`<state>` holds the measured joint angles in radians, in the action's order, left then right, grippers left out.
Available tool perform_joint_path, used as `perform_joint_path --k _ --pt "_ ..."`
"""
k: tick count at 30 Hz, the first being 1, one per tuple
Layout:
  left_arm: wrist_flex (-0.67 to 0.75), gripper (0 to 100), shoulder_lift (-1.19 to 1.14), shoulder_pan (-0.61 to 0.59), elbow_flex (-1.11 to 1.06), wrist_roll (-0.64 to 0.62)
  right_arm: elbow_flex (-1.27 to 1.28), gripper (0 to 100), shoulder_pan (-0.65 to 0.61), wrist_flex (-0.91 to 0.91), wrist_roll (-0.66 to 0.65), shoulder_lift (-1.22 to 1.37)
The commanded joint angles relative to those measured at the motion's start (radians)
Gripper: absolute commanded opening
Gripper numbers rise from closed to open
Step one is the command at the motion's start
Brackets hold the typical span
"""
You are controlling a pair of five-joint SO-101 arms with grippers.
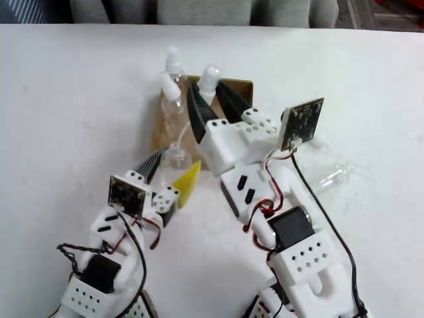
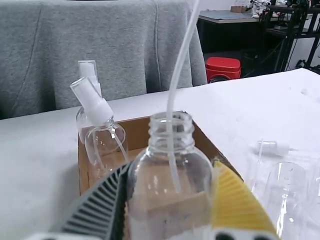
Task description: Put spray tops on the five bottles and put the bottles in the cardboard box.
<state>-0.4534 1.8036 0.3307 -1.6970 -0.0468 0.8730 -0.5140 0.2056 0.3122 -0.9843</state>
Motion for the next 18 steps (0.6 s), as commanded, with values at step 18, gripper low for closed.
perform_joint_path --k 18 --pt "-0.02 3 0.022 -0.001 0.005 0.014 0.13 1.6 -0.099 -0.015 0.009 -0.019"
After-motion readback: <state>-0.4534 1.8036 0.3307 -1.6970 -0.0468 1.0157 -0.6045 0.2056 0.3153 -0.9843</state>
